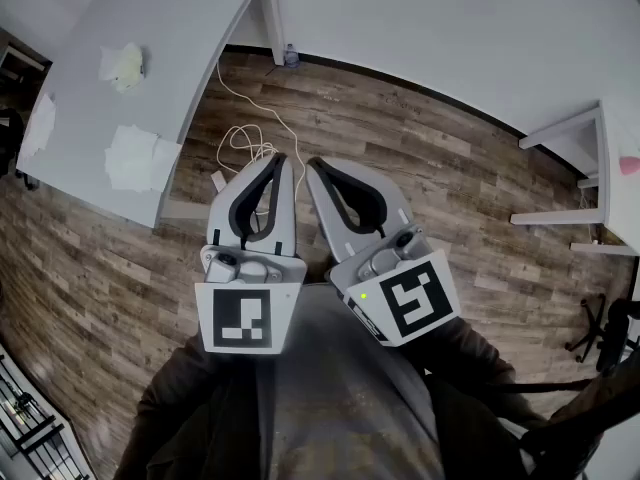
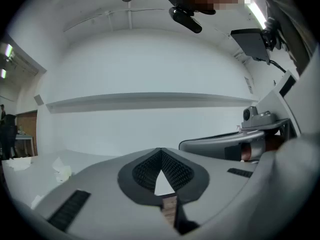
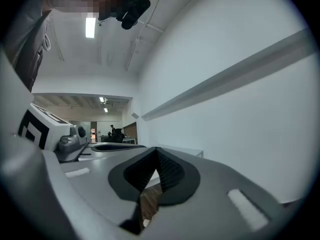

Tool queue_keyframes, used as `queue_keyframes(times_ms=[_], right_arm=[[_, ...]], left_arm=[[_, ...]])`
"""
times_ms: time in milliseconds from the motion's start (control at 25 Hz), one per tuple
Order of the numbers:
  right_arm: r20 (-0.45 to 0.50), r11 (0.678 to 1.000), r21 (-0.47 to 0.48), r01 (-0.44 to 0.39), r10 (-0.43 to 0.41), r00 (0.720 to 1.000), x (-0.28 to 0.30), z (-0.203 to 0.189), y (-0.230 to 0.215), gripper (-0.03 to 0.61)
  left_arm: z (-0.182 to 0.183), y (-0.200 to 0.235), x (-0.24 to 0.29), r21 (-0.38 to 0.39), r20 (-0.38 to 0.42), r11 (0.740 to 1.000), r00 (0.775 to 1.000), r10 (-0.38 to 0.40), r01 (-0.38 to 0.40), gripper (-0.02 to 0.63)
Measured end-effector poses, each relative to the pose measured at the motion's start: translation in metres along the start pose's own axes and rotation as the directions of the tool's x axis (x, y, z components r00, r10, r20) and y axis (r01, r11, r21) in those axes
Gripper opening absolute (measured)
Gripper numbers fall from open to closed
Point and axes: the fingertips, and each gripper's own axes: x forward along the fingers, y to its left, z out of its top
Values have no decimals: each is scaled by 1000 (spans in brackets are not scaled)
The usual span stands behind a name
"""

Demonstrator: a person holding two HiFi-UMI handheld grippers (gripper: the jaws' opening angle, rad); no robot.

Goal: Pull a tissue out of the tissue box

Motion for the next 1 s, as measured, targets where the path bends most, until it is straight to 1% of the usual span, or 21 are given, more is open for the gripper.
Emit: queue_keyframes(times_ms=[200,440,520,640,800,1000], right_arm=[[3,1000,4,6,-6,1000,-4,-3,-14,0],[3,998,58,-15,15,1000,-13,-5,-38,2],[11,998,59,-4,3,1000,-15,-5,-51,2],[25,998,57,35,-37,999,-13,-1,-78,2],[35,997,57,48,-50,998,1,3,-107,2],[23,999,48,14,-15,1000,44,-5,-141,2]], left_arm=[[0,-9,11,0,21,1000,1000,2,-2,-2],[-4,-26,28,-11,-8,1000,1000,6,-6,-2],[-8,-27,35,-22,-20,1000,1000,18,-19,-2],[-14,-22,47,-34,-39,999,998,41,-42,-2],[-11,-12,73,-33,-27,997,998,65,-65,-2],[-21,6,121,-36,-23,996,996,80,-81,-2]])
